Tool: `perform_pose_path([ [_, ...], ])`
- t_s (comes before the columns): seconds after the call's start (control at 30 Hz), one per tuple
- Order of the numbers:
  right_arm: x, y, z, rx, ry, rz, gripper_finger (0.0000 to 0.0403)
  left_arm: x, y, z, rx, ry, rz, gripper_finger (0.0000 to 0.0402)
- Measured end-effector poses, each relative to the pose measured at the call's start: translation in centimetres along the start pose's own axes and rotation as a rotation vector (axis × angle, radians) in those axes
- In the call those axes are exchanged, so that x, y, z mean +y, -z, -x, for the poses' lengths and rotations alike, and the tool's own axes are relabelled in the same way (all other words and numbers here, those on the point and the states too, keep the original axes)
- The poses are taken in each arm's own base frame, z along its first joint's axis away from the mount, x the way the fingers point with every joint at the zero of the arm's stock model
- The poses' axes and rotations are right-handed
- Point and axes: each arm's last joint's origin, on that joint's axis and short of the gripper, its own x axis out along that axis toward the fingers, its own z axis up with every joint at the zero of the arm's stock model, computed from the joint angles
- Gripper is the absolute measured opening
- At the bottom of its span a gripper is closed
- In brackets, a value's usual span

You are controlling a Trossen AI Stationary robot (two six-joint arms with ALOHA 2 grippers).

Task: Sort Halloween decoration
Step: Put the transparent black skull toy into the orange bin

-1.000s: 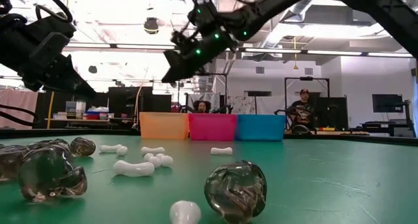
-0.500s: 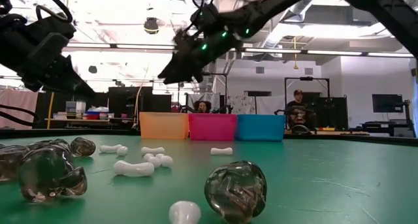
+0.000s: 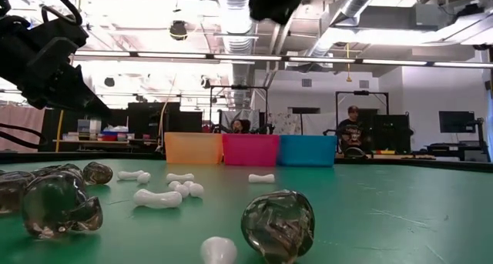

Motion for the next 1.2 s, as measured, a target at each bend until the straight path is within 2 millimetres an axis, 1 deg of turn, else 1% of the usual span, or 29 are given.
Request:
perform_pose_path([
  [0.03,2.2,0.3,-0.7,-0.01,0.03,0.036,0.0167,0.0,0.0,0.0,-0.001,0.0,0.001,0.0],
  [0.07,4.1,0.7,-1.8,-0.03,0.066,0.063,0.0167,0.0,0.0,0.0,-0.001,0.0,0.001,0.0],
  [0.13,7.3,1.8,-3.5,-0.094,0.127,0.092,0.0166,0.0,0.0,0.0,-0.002,0.0,0.004,0.0],
  [0.2,9.7,3.1,-4.9,-0.17,0.17,0.083,0.0166,0.0,0.0,0.0,-0.005,-0.001,0.006,0.0],
  [0.27,10.9,4.3,-6.1,-0.258,0.191,0.026,0.0166,0.0,0.0,0.0,-0.007,-0.001,0.01,0.0],
  [0.4,11.4,7.1,-9.0,-0.338,0.18,-0.026,0.0166,0.0,0.0,0.0,-0.008,-0.001,0.011,0.0],
  [0.5,11.0,8.2,-10.9,-0.377,0.118,-0.032,0.0166,0.0,0.0,0.0,-0.008,-0.002,0.01,0.0],
  [0.6,11.0,8.9,-12.8,-0.333,0.036,-0.017,0.0167,0.0,0.0,0.0,-0.01,-0.003,0.01,0.0],
  [0.67,10.9,9.3,-13.8,-0.299,0.014,-0.003,0.0172,0.0,-0.1,0.0,-0.013,-0.005,0.015,0.0],
  [0.73,11.2,9.5,-14.4,-0.291,-0.004,0.017,0.0183,0.0,-0.1,0.0,-0.016,-0.007,0.02,0.0],
  [0.83,11.6,9.8,-14.5,-0.281,0.003,0.061,0.0209,0.0,-0.1,0.0,-0.025,-0.01,0.031,0.0],
  [0.93,11.4,10.0,-14.5,-0.277,0.077,0.067,0.0239,0.0,-0.1,-0.1,-0.029,-0.014,0.04,0.0],
  [1.0,11.2,10.0,-14.5,-0.281,0.086,0.067,0.0254,0.0,-0.1,-0.1,-0.033,-0.016,0.042,0.0],
  [1.1,11.0,9.8,-15.0,-0.293,0.092,0.11,0.0263,0.0,-0.1,-0.1,-0.032,-0.018,0.038,0.0],
  [1.2,10.9,10.1,-15.5,-0.273,0.077,0.184,0.0264,0.1,-0.1,-0.1,-0.031,-0.018,0.038,0.0],
])
